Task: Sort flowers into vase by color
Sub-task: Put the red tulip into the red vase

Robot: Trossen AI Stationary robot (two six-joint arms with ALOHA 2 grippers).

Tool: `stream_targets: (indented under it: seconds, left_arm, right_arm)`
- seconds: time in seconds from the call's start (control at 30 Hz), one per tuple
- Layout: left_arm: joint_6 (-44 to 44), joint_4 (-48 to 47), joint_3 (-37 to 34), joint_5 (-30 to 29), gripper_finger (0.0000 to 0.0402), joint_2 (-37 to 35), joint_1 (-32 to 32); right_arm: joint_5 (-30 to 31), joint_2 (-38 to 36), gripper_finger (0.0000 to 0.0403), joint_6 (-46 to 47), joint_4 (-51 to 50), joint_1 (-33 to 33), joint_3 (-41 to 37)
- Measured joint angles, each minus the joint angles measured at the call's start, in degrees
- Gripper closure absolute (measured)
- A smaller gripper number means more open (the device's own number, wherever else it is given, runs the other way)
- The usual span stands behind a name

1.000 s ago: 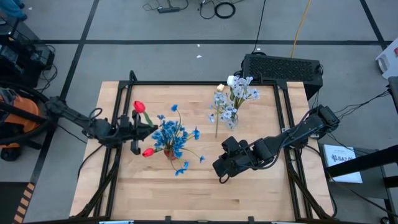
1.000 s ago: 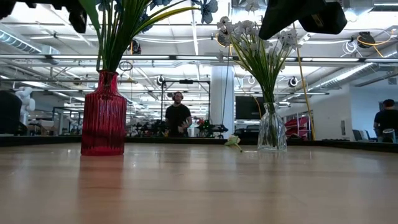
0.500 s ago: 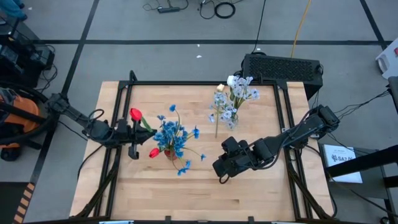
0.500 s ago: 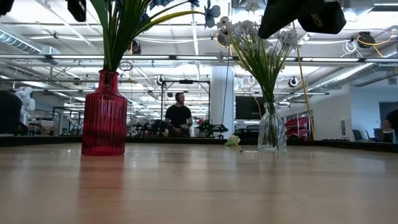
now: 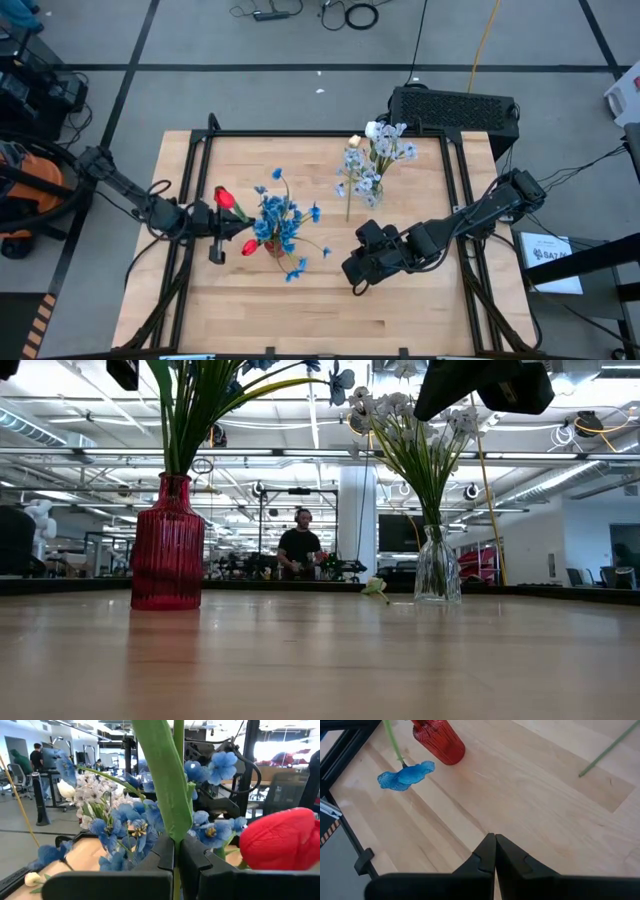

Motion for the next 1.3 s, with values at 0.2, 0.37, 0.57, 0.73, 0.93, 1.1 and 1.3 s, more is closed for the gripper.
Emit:
stream_targets:
  seconds: [0.2, 0.37, 0.57, 0.73, 0.93, 1.1, 1.3]
  left_arm:
    - [0.08, 1.5, 0.72, -0.02, 0.0396, 0.44, -0.18]
    - [0.57, -4.5, 4.59, -0.76, 0.0396, 0.44, -0.15]
    - [0.52, -9.04, 7.44, -1.26, 0.0396, 1.28, -0.15]
    - [0.51, -9.88, 7.67, -1.27, 0.0396, 3.42, -0.15]
    - [0.1, -9.5, 7.9, -1.27, 0.0396, 7.74, -0.17]
    - [-0.01, -9.97, 7.57, -1.29, 0.0396, 9.3, -0.16]
    - [-1.88, -10.11, 7.63, -1.28, 0.0396, 9.75, -0.41]
  right_arm:
    - [0.0, 0.0, 0.0403, -0.51, -0.02, 0.0, 0.0]
    - [0.0, 0.0, 0.0403, -0.83, -0.02, 0.0, 0.0]
    - [0.02, 0.0, 0.0403, -1.42, -0.02, 0.0, 0.0]
    - [0.02, 0.0, 0.0403, -1.89, -0.02, 0.0, 0.0]
    - [0.02, 0.0, 0.0403, -2.25, -0.02, 0.01, 0.0]
    - [0.11, 0.0, 0.0403, -2.47, -0.04, 0.02, 0.0]
    - [0.27, 0.02, 0.0403, -2.91, 0.09, 0.02, 0.0]
